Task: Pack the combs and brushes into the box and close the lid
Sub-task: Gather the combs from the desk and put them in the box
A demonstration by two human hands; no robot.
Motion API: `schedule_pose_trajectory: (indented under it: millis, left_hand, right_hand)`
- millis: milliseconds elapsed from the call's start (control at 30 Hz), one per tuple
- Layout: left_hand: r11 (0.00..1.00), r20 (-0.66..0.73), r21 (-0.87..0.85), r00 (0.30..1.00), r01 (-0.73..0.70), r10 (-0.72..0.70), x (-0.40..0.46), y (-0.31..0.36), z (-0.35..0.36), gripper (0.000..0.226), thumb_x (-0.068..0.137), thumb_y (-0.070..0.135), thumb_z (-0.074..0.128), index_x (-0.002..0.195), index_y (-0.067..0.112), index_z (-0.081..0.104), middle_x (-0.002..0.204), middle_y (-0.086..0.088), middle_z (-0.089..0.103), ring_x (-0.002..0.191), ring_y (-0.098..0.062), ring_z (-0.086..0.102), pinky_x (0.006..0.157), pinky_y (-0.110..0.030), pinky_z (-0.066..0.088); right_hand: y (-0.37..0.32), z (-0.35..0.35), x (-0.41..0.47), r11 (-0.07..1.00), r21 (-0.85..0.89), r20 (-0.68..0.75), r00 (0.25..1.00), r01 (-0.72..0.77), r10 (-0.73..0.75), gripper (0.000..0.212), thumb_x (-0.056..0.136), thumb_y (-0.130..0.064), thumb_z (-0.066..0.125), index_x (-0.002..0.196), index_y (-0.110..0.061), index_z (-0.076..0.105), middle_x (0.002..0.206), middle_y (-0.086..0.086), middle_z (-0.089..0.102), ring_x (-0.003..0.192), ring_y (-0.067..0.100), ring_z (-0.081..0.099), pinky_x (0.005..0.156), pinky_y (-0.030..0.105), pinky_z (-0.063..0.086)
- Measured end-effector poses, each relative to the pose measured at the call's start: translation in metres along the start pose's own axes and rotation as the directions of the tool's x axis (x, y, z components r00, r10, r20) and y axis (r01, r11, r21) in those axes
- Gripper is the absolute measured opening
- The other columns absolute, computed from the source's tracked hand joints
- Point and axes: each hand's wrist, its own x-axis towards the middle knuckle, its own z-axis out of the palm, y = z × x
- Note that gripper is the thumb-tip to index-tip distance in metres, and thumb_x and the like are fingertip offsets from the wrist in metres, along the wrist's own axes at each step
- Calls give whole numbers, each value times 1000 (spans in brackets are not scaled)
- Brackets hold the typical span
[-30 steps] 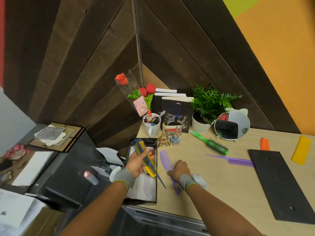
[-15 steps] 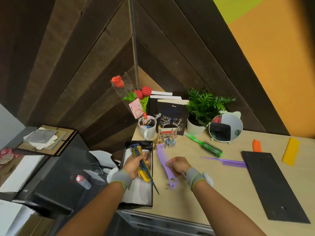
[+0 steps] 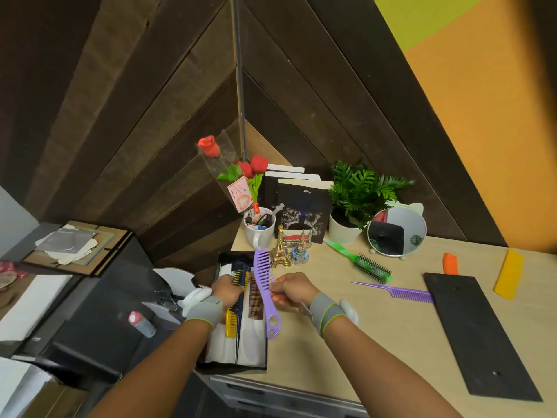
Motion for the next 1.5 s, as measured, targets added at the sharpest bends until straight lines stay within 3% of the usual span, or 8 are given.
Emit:
schedule_pose_trajectory:
  millis: [300, 400, 567, 733, 967, 1200, 1333, 1500]
  left_hand:
    - [971, -125, 231, 992, 60, -32, -2, -4, 0, 37, 91, 13, 53, 127, 4, 55, 133, -16, 57, 124, -31, 53, 103, -33, 42]
    - [986, -181, 135, 981, 96, -70, 1, -2, -3, 34, 93, 10, 49, 126, 4, 57, 134, -17, 57, 125, -30, 52, 103, -31, 40]
    - [982, -154, -184, 988, -41, 13, -4, 9, 0, 34, 87, 32, 60, 104, 4, 71, 104, -16, 72, 101, -29, 65, 90, -32, 48]
    - [838, 84, -543, 996, 53, -9, -2, 17, 0, 26, 87, 14, 63, 107, -2, 66, 81, -10, 65, 65, -13, 58, 50, -15, 50]
    - [864, 88, -503, 996, 31, 15, 5, 14, -8, 32, 84, 5, 64, 114, -7, 62, 96, -16, 65, 79, -24, 63, 69, -27, 53]
    - [987, -8, -159, 1000, 4, -6, 21, -2, -1, 18, 75, 11, 75, 90, 2, 70, 103, -21, 72, 87, -30, 68, 84, -34, 55]
    - [994, -110, -107, 994, -19, 7, 20, 3, 8, 40, 70, 8, 78, 108, -1, 68, 111, -21, 69, 104, -33, 64, 94, -34, 47]
    - [985, -198, -109, 974, -135, 112, 11, 25, 20, 32, 80, 10, 67, 111, 2, 67, 106, -21, 69, 106, -33, 62, 93, -30, 44]
  right_hand:
    - [12, 13, 0, 999, -41, -44, 999, -34, 33, 28, 85, 3, 56, 62, -11, 51, 30, -4, 55, 21, 1, 47, 28, 10, 36]
    - [14, 14, 1, 999, -23, -56, 998, -34, 32, 27, 86, 3, 56, 62, -11, 51, 52, 7, 56, 21, 0, 46, 29, 10, 36]
    - [12, 18, 2, 1000, 5, -36, 999, -18, 18, 28, 85, 3, 57, 62, -12, 52, 47, 3, 57, 22, -1, 47, 29, 9, 36]
    - [9, 23, 0, 999, 8, 11, 999, -31, 30, 26, 85, -3, 60, 64, -16, 54, 38, -6, 60, 28, -2, 52, 36, 12, 39]
    - [9, 7, -2, 997, 68, -33, 999, -29, 32, 23, 89, -4, 54, 68, -13, 53, 40, -5, 62, 26, 0, 48, 33, 12, 36]
    - [18, -25, -1, 995, 89, -148, 987, -50, 63, 24, 88, -5, 53, 66, -14, 52, 62, 4, 57, 24, 2, 45, 32, 11, 33]
    - [24, -33, -3, 995, 85, -170, 983, -61, 75, 25, 89, -5, 53, 65, -14, 51, 61, 4, 55, 32, 7, 47, 33, 13, 32]
    - [25, -42, -4, 993, 90, -185, 979, -70, 86, 25, 89, -6, 52, 66, -14, 50, 62, 5, 55, 43, 11, 46, 38, 17, 32]
